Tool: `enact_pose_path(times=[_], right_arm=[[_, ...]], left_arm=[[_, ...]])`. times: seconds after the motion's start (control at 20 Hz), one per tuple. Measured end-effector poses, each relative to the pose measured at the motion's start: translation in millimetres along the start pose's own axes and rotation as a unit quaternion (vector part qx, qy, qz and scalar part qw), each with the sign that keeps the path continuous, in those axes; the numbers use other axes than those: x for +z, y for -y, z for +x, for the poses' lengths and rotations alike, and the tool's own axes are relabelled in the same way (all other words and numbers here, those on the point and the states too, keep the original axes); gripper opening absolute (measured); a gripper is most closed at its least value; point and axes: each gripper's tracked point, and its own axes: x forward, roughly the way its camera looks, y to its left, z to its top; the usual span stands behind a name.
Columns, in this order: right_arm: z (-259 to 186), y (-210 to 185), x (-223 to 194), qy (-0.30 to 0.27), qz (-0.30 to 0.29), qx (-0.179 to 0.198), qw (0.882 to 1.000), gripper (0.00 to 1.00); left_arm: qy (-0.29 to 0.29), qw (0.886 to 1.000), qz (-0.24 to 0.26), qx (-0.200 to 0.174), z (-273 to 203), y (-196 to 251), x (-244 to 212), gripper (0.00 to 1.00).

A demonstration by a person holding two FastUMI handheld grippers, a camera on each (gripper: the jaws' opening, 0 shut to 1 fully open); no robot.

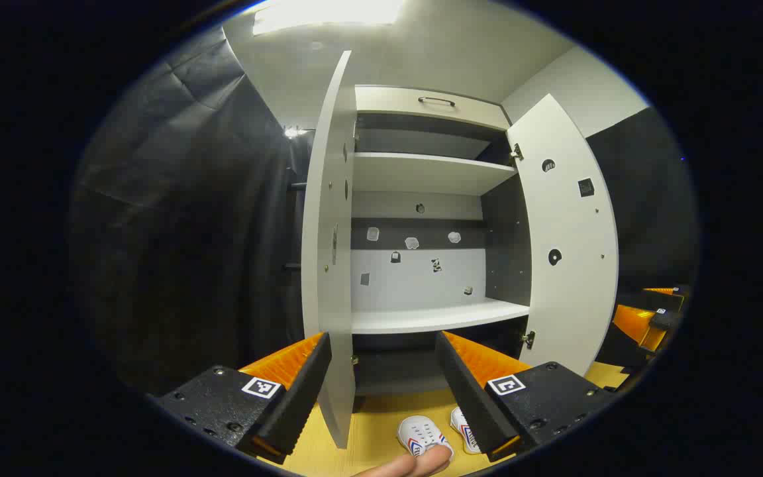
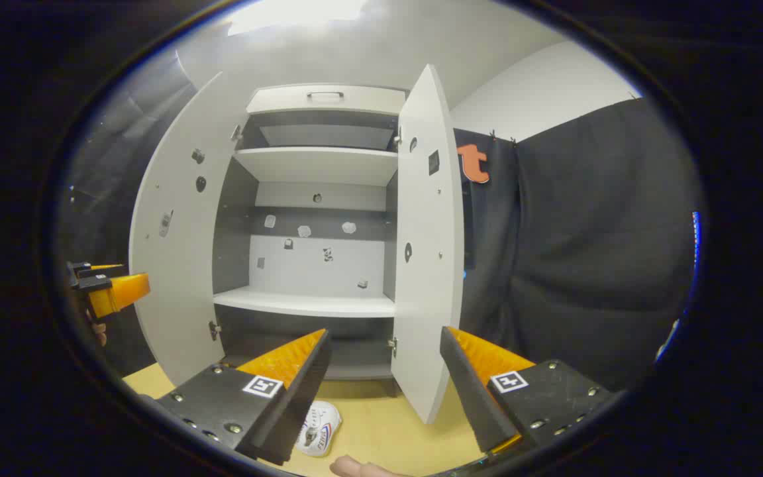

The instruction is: Grab one shoe with the right hand and put it into the shoe cabinet, grab the other shoe with the left hand and put it into the shoe cabinet; then close the right door with the right hand and the left door with the left hand.

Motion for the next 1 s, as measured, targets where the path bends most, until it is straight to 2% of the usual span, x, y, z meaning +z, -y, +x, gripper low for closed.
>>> enact_pose_path(times=[0.1, 0.2, 0.4, 0.6, 0.65, 0.7, 0.75, 0.8, 0.85, 1.0], right_arm=[[-3, 0, -1, -0.002, -0.002, 0.001, 1.0, 0.98], [-5, 1, 2, 0.003, -0.005, -0.001, 1.0, 1.0], [-10, 3, 17, 0.018, -0.002, -0.002, 1.0, 0.98], [-19, 9, 26, 0.029, 0.019, 0.001, 0.999, 0.98], [-21, 12, 26, 0.03, 0.022, -0.002, 0.999, 0.94], [-23, 17, 25, 0.027, 0.022, -0.008, 0.999, 0.98], [-24, 19, 22, 0.022, 0.022, -0.01, 0.999, 0.98], [-25, 18, 21, 0.019, 0.022, -0.006, 1.0, 0.93], [-27, 18, 22, 0.019, 0.023, -0.002, 1.0, 0.98], [-31, 19, 23, 0.021, 0.019, 0.001, 1.0, 0.98]], left_arm=[[-0.001, 1.0, -0.012, -0.009, -4, 5, -1, 1.0], [-0.008, 0.999, -0.027, -0.022, -4, 14, -5, 0.98], [-0.011, 0.999, -0.026, -0.033, -5, 21, -5, 0.98], [-0.015, 0.999, -0.027, -0.029, -8, 20, -8, 0.98], [-0.016, 0.999, -0.027, -0.031, -10, 21, -9, 0.98], [-0.018, 0.999, -0.026, -0.033, -10, 22, -9, 0.98], [-0.019, 0.999, -0.024, -0.035, -11, 23, -10, 0.98], [-0.019, 0.999, -0.023, -0.034, -11, 23, -9, 1.0], [-0.019, 0.999, -0.023, -0.032, -13, 22, -9, 0.98], [-0.021, 0.999, -0.023, -0.028, -15, 22, -9, 0.98]])
